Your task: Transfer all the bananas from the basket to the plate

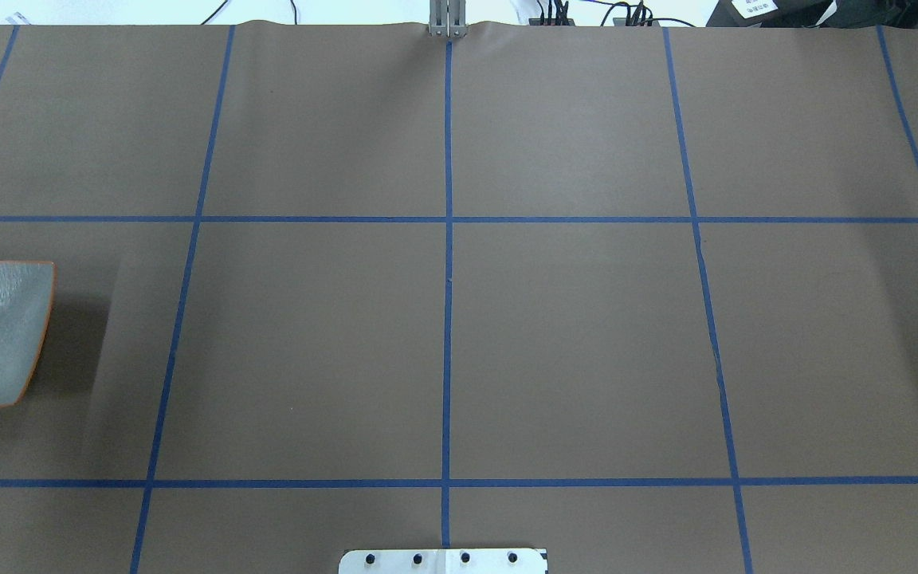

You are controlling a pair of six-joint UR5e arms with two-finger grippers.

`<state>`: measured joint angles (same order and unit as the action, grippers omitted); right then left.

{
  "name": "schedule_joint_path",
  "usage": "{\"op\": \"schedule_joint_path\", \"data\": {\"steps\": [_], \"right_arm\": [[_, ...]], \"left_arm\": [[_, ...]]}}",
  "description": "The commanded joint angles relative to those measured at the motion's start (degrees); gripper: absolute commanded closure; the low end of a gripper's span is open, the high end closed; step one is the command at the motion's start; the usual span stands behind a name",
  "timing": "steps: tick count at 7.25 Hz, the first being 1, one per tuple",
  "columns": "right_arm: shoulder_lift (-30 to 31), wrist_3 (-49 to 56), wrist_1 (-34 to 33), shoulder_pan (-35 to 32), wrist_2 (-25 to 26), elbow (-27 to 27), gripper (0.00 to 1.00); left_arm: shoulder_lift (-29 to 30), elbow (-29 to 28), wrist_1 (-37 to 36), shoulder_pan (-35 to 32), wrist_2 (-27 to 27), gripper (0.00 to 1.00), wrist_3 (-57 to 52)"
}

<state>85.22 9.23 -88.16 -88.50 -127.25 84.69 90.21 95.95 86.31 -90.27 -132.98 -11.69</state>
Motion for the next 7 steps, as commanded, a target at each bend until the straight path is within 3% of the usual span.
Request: {"op": "schedule_joint_path", "data": {"steps": [1,3,4,6,7], "right_arm": [[0.38,0.09,0.09,-0.01,0.33,3.43,0.00],[3.01,0.44,0.18,0.08,0.60,9.16,0.00],[1.54,-0.17,1.05,0.17,0.51,10.22,0.00],[1.26,0.08,4.38,0.17,-0.01,9.53,0.00],[1.52,0.17,5.18,0.17,-0.02,9.10,0.00]], "left_arm": [[0.14,1.25,0.09,0.01,-0.44,0.00,0.00],[-0.04,5.20,-0.09,0.01,0.08,0.00,0.17],[0.48,6.26,0.00,0.01,0.09,0.00,0.00],[-2.83,8.82,11.79,-0.26,0.09,0.00,-0.89],[-1.63,6.64,16.21,-0.17,0.43,0.00,-0.71]]}}
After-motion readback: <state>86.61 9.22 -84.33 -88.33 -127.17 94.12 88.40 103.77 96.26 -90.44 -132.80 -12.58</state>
